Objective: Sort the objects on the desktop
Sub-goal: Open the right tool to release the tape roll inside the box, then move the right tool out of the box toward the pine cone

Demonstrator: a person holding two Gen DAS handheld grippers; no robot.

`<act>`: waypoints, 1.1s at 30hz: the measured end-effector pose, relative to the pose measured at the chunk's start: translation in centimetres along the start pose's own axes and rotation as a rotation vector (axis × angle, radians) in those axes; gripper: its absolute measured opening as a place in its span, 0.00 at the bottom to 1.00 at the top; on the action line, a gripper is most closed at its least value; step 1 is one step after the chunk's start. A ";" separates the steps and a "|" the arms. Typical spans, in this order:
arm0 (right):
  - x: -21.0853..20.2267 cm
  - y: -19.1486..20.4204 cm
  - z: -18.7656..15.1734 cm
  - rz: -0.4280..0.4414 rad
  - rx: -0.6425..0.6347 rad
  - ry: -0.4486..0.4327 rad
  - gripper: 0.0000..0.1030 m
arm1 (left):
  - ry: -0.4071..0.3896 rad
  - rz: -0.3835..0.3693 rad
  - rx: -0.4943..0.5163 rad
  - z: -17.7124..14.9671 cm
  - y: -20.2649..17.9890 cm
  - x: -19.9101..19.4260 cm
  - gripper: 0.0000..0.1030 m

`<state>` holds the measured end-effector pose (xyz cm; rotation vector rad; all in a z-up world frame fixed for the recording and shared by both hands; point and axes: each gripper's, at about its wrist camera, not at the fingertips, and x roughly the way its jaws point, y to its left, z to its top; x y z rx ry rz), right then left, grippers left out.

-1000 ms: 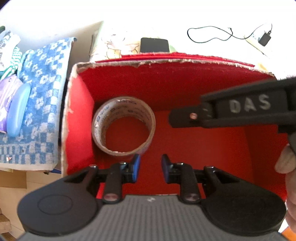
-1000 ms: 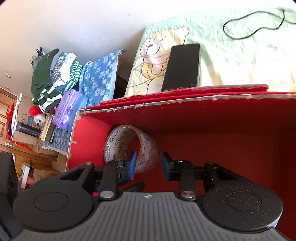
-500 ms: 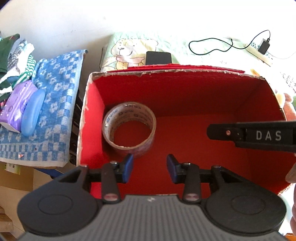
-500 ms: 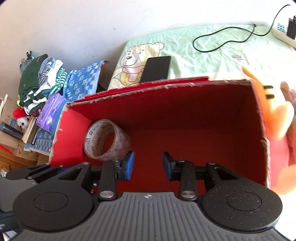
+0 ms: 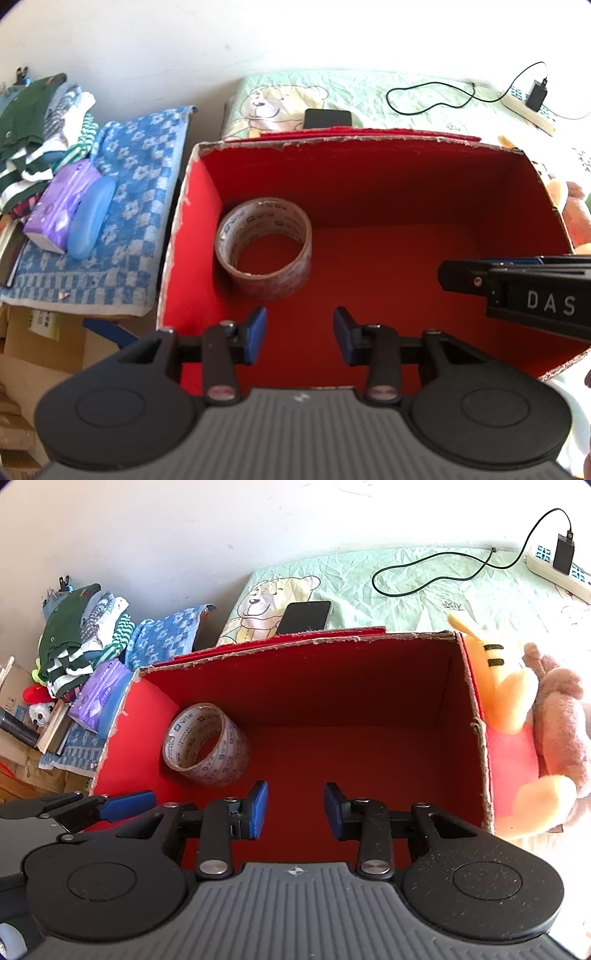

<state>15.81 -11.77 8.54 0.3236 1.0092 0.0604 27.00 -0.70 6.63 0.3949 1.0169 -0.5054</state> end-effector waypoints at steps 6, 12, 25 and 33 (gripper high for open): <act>-0.2 -0.5 -0.7 -0.027 0.007 -0.009 0.35 | -0.002 0.078 -0.015 -0.7 -0.3 0.3 0.39; -0.1 -1.3 -1.7 -0.033 0.013 -0.021 0.35 | 0.005 0.090 -0.037 -0.9 0.0 0.6 0.39; 1.0 -1.6 -3.0 -0.040 0.031 -0.019 0.35 | 0.051 0.073 -0.028 -1.6 0.0 2.2 0.41; -0.7 -1.8 -3.4 0.004 0.030 -0.124 0.35 | 0.013 0.082 -0.029 -1.7 0.2 1.0 0.44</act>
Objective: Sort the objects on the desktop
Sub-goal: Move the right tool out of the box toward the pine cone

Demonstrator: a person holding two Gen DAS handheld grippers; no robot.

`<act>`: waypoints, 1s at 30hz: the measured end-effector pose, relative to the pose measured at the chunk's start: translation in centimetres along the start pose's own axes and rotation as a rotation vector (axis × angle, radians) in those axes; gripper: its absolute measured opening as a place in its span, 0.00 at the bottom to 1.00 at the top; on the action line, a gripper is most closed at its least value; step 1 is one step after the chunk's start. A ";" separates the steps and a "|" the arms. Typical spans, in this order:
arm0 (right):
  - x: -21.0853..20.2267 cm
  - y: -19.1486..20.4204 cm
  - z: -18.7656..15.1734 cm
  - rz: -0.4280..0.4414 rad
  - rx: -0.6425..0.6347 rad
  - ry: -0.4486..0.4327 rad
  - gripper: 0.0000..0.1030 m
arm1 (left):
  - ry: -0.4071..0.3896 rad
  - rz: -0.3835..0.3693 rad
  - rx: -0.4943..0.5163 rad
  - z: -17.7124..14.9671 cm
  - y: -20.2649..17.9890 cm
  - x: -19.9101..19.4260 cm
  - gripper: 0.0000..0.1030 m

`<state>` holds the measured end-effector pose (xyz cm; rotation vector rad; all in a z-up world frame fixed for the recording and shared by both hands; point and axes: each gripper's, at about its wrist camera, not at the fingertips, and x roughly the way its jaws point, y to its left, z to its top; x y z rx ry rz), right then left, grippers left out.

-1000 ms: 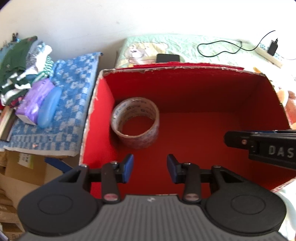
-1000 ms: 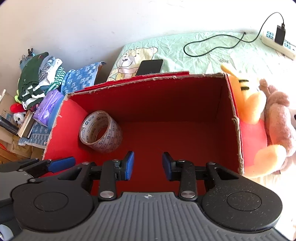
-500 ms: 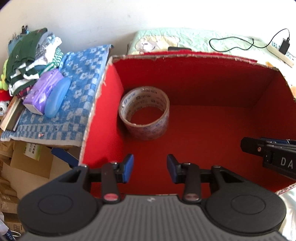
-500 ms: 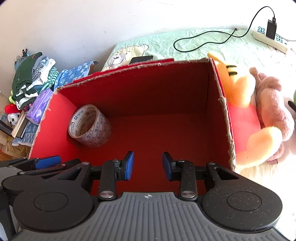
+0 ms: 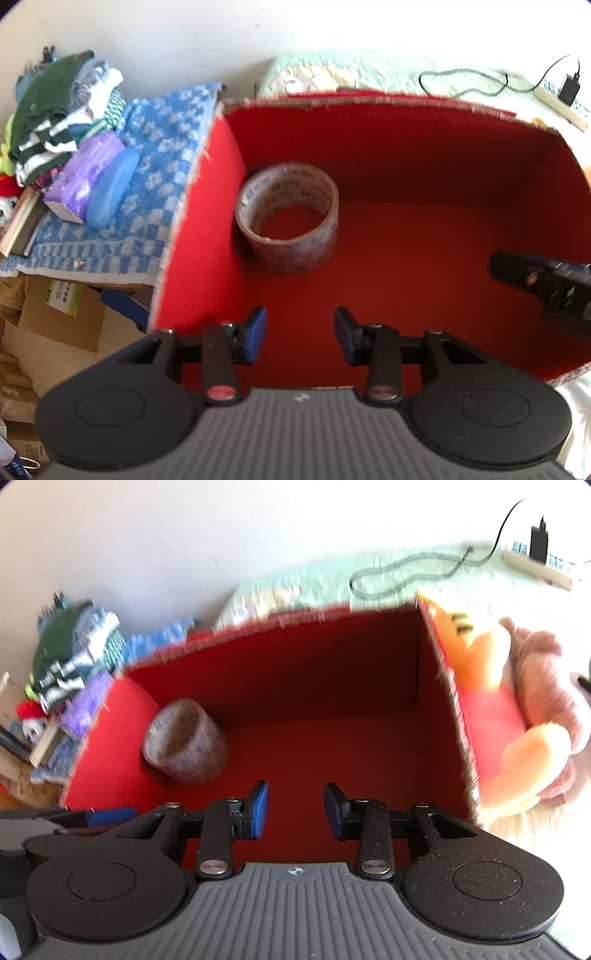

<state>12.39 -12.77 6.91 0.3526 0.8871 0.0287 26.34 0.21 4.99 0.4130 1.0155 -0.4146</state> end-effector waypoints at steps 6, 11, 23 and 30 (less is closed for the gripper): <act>-5.0 -0.2 -0.2 0.053 -0.016 -0.190 0.35 | -0.120 0.010 -0.021 -0.5 0.7 -4.3 0.51; -9.1 -0.6 -1.6 0.112 -0.066 -0.322 0.40 | -0.171 -0.012 -0.043 -2.3 1.0 -7.7 0.51; -12.0 -3.0 -6.1 0.240 -0.190 -0.217 0.46 | -0.110 -0.210 -0.098 -10.5 0.9 -10.6 0.47; -8.7 -6.0 -8.5 0.213 -0.113 -0.036 0.34 | -0.026 -0.284 -0.070 -15.3 -2.3 -9.7 0.44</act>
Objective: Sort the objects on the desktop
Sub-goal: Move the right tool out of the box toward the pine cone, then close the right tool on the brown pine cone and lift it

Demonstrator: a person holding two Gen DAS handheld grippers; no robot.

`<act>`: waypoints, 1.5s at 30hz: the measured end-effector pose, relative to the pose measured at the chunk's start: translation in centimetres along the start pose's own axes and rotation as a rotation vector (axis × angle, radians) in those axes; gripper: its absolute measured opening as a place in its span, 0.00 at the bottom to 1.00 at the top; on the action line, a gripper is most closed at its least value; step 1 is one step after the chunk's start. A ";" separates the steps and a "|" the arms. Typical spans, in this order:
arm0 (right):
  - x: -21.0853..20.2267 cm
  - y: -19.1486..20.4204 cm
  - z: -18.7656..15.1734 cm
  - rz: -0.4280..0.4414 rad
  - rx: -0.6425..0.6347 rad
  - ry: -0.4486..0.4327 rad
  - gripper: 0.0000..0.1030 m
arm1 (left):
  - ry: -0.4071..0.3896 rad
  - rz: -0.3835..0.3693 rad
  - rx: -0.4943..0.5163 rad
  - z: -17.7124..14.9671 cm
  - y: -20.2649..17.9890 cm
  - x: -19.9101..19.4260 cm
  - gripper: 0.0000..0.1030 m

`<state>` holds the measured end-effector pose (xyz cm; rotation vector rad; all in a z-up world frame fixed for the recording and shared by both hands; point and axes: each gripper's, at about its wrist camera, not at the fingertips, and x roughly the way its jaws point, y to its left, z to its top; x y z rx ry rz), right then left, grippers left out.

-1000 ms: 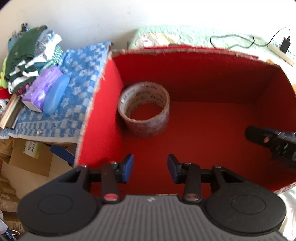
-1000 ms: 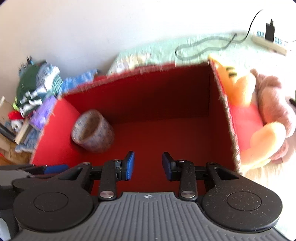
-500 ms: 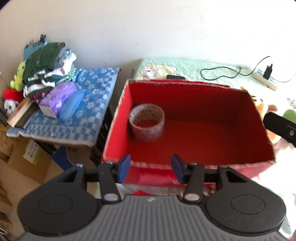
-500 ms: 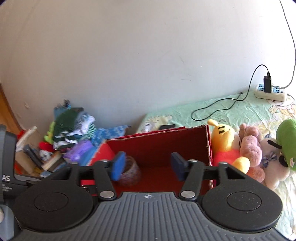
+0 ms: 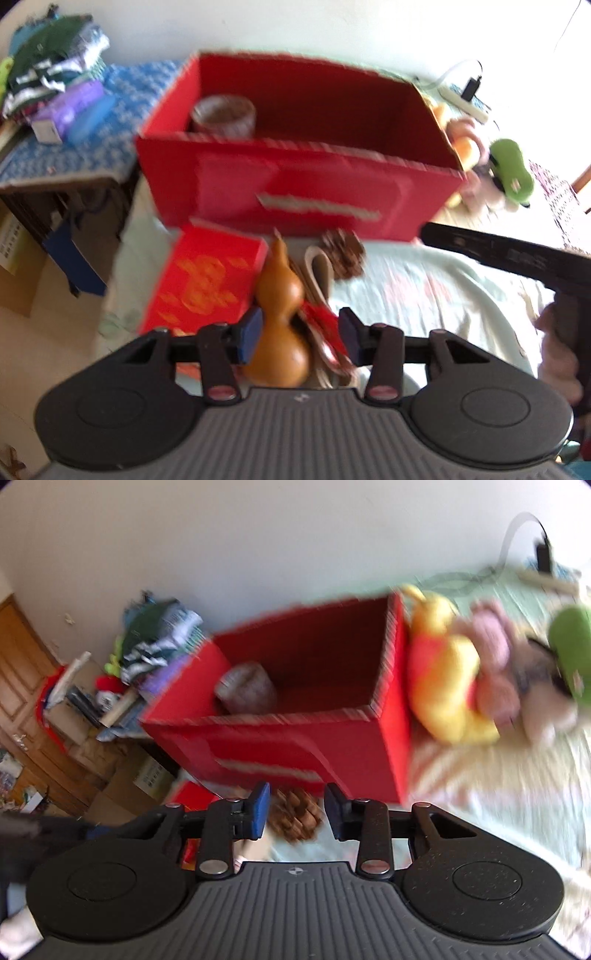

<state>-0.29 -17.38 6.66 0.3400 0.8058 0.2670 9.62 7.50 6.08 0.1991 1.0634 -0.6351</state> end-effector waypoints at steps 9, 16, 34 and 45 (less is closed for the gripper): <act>2.4 -2.7 -1.4 0.074 0.164 0.114 0.33 | -0.030 -0.110 0.064 0.1 -3.3 2.3 0.40; 3.2 -5.0 -0.9 0.163 0.329 0.168 0.39 | -0.041 -0.096 0.221 3.2 -4.6 6.0 0.40; 6.6 -4.5 -0.9 0.245 0.476 0.215 0.51 | 0.093 -0.101 0.377 6.7 -4.1 11.1 0.49; 7.4 -4.7 -1.2 0.242 0.507 0.274 0.39 | 0.132 -0.116 0.353 6.6 -4.0 11.9 0.48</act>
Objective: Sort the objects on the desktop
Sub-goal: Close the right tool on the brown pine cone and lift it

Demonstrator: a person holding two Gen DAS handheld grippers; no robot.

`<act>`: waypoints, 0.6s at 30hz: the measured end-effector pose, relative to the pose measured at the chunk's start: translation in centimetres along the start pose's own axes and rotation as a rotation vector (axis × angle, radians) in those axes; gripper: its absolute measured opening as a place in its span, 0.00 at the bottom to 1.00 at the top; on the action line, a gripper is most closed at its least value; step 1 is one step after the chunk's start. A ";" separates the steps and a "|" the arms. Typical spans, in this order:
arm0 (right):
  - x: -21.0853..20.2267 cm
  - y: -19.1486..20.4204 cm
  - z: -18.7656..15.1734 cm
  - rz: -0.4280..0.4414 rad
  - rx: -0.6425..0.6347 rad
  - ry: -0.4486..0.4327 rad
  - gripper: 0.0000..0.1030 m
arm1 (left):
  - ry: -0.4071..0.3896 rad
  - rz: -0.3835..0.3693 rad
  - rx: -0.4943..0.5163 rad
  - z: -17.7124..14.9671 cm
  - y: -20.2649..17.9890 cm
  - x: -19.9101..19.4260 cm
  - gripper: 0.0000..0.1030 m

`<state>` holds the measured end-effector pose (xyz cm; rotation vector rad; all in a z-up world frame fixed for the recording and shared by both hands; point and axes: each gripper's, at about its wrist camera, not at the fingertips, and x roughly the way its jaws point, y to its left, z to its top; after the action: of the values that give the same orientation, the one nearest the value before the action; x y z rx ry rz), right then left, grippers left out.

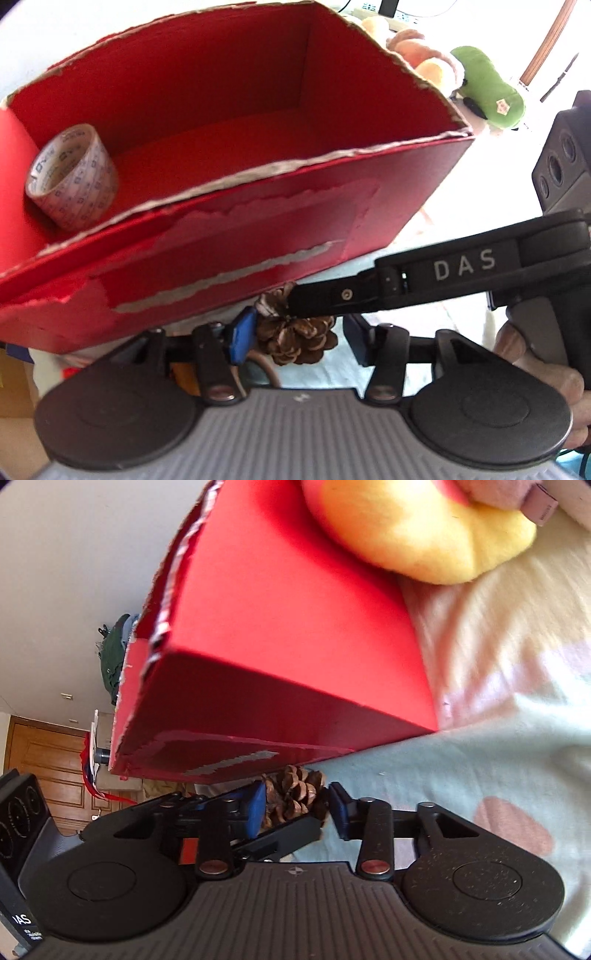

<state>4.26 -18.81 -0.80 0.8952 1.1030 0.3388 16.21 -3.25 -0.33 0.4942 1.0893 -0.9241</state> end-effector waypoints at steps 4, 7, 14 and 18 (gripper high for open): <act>-1.5 -0.8 -0.2 -0.016 0.006 -0.008 0.39 | -0.003 -0.035 -0.007 -0.3 -1.0 0.0 0.45; -2.6 -1.2 -0.6 -0.033 0.004 -0.015 0.40 | -0.009 -0.076 -0.022 -0.8 -1.8 -0.1 0.45; -5.7 -2.6 -1.6 -0.097 -0.039 -0.046 0.46 | -0.028 -0.099 -0.011 -2.1 -4.3 0.0 0.59; -5.5 -3.0 -2.3 -0.108 -0.035 -0.053 0.57 | -0.052 -0.076 0.003 -2.6 -5.5 0.2 0.60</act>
<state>-0.76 -23.17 0.01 0.8059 1.0885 0.2428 10.28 -4.41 -1.06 0.4314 1.0651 -1.0009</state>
